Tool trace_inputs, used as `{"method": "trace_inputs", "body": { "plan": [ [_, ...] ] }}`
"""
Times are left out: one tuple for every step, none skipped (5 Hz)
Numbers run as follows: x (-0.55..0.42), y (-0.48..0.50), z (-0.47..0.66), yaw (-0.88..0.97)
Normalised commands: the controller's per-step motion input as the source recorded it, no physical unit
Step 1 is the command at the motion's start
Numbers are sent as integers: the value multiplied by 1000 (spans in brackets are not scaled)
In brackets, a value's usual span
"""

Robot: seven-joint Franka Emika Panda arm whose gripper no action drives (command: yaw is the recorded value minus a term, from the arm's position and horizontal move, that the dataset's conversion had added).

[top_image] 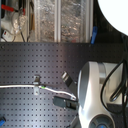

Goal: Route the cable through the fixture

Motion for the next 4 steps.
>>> {"method": "trace_inputs", "body": {
  "plan": [
    [-308,-9,342,-11],
    [-685,-132,409,51],
    [2,-32,14,0],
    [-384,-6,666,174]
  ]
}}
